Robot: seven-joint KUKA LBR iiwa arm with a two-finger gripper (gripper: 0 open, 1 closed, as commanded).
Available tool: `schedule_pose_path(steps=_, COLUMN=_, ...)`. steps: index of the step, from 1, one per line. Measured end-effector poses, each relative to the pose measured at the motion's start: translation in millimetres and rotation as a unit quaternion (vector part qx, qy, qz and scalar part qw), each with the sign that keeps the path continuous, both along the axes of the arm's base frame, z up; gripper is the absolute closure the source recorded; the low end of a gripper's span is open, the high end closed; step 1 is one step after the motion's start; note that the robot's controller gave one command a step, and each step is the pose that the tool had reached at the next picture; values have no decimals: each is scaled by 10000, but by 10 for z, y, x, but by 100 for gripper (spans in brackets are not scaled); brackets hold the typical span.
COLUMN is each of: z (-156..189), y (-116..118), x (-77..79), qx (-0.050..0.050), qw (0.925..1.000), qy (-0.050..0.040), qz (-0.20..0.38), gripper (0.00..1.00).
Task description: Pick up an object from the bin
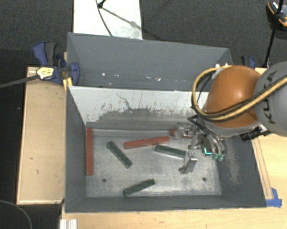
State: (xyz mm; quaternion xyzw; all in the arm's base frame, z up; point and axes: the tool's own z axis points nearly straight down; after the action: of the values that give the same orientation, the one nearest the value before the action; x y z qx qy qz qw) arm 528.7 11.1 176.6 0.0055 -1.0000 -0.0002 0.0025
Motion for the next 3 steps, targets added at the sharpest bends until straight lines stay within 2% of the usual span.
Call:
schedule_pose_path(steps=1, z=36, y=0, x=18, qx=0, qw=10000, qy=-38, qz=-1, gripper=0)
schedule_pose_path(steps=2, z=-475, y=27, x=278, qx=2, qw=10000, qy=-77, qz=-56, gripper=0)
schedule_pose_path(steps=3, z=-843, y=-147, x=164, qx=5, qw=9961, qy=-23, qz=879, gripper=0)
